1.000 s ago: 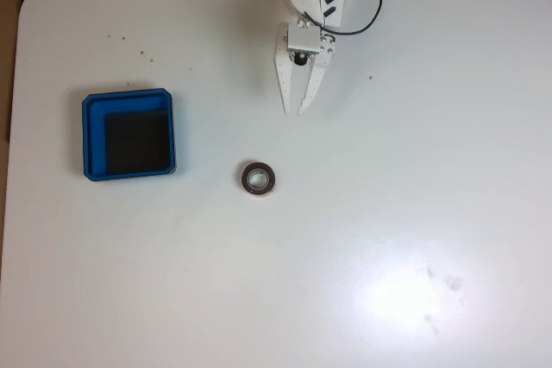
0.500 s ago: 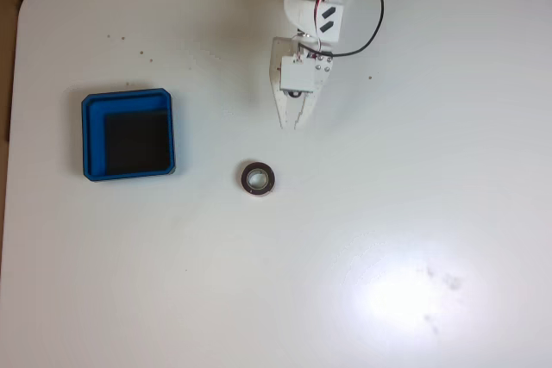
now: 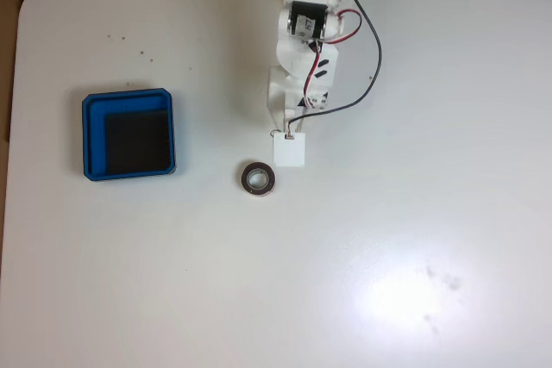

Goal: Pick the red roll and drop it in the blue box

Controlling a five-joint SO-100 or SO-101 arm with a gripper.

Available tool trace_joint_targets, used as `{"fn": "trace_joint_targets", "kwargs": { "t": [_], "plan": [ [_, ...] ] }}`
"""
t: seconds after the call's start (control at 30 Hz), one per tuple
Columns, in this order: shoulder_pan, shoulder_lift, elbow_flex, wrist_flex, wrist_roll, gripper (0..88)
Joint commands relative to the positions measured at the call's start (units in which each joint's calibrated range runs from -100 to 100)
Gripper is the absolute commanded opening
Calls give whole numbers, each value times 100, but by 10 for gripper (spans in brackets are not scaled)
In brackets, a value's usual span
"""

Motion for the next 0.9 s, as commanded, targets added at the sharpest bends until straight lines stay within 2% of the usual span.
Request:
{"fn": "trace_joint_targets", "kwargs": {
  "t": [0.0, 0.1, 0.3, 0.5, 0.6, 0.87],
  "plan": [
    [31, 620, -1198, 456, 426, 9],
    [41, 1147, -1845, 530, 1126, 12],
    [276, 1958, -2455, 530, 1135, 33],
    [452, 2451, -2995, 530, 1135, 175],
    [452, 2585, -3129, 530, 1135, 217],
    [452, 3053, -3165, 530, 1135, 228]
  ]
}}
